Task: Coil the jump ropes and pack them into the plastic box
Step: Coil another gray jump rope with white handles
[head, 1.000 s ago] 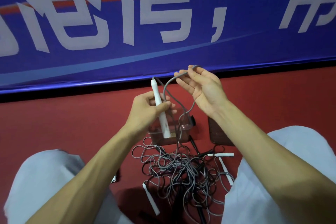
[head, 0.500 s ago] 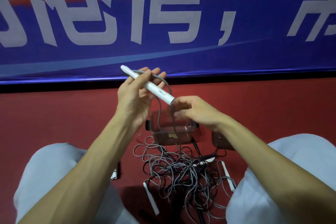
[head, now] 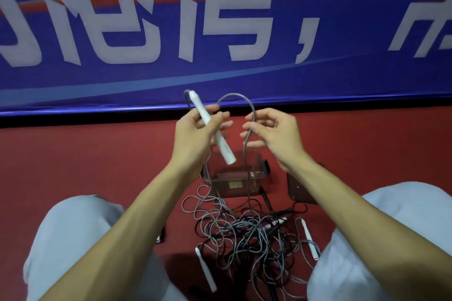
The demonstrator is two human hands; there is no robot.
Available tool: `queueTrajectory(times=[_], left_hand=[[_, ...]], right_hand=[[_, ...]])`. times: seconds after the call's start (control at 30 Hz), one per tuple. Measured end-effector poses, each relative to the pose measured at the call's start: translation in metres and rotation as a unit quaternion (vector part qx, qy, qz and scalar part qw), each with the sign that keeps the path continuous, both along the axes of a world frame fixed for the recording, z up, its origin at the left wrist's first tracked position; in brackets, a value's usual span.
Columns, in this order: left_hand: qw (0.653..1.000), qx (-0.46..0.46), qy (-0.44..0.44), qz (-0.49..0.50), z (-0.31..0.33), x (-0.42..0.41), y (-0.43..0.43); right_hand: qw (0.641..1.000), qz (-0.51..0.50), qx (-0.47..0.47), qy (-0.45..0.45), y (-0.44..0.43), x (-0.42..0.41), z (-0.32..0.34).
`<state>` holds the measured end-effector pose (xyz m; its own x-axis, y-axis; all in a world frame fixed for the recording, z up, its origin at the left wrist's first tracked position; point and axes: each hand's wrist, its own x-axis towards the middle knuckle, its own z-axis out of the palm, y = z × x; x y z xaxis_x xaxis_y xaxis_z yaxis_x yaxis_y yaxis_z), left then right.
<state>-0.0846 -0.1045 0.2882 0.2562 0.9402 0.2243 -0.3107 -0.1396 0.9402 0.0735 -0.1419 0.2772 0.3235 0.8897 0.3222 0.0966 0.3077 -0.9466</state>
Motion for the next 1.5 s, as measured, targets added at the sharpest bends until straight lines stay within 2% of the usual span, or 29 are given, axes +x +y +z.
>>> queueTrajectory(times=[0.13, 0.27, 0.37, 0.47, 0.67, 0.77, 0.87, 0.97, 1.03, 1.2, 1.33, 1.4, 1.5], left_hand=[[0.984, 0.103, 0.14, -0.025, -0.01, 0.005, -0.001], [0.961, 0.135, 0.228, -0.082, -0.017, 0.009, -0.004], [0.952, 0.129, 0.255, -0.111, -0.021, 0.013, -0.008], [0.942, 0.128, 0.282, -0.128, -0.025, 0.017, -0.012], [0.955, 0.111, 0.246, -0.122, -0.025, 0.025, -0.016], [0.971, 0.086, 0.196, -0.103, -0.024, 0.025, -0.015], [0.994, -0.001, 0.06, -0.089, -0.012, 0.023, -0.017], [0.996, -0.051, -0.038, -0.068, 0.006, 0.015, -0.014], [0.992, -0.067, -0.088, -0.058, 0.013, 0.008, -0.011], [0.976, -0.099, -0.188, -0.041, 0.019, -0.003, -0.005], [0.941, -0.163, -0.295, -0.034, 0.021, -0.008, 0.001], [0.923, -0.186, -0.336, -0.023, 0.018, -0.012, 0.006], [0.928, -0.178, -0.327, -0.007, 0.016, -0.015, 0.01]], right_hand=[[0.993, 0.001, 0.05, 0.108, -0.004, 0.008, 0.016], [0.977, 0.029, 0.076, 0.198, -0.006, 0.015, 0.024], [0.951, 0.06, 0.095, 0.287, -0.006, 0.018, 0.027], [0.932, 0.096, 0.099, 0.336, -0.006, 0.018, 0.028], [0.92, 0.1, 0.089, 0.367, -0.004, 0.018, 0.026], [0.944, 0.06, 0.067, 0.317, -0.001, 0.022, 0.024], [0.967, 0.025, 0.025, 0.253, 0.002, 0.024, 0.018], [0.983, 0.016, -0.049, 0.176, 0.003, 0.021, 0.011], [0.99, 0.033, -0.103, 0.094, 0.002, 0.017, 0.006], [0.977, 0.127, -0.146, -0.093, 0.003, 0.004, -0.005], [0.931, 0.25, -0.178, -0.198, -0.002, -0.001, -0.011], [0.921, 0.278, -0.182, -0.204, -0.004, -0.005, -0.015], [0.942, 0.252, -0.149, -0.162, -0.004, -0.01, -0.016]])
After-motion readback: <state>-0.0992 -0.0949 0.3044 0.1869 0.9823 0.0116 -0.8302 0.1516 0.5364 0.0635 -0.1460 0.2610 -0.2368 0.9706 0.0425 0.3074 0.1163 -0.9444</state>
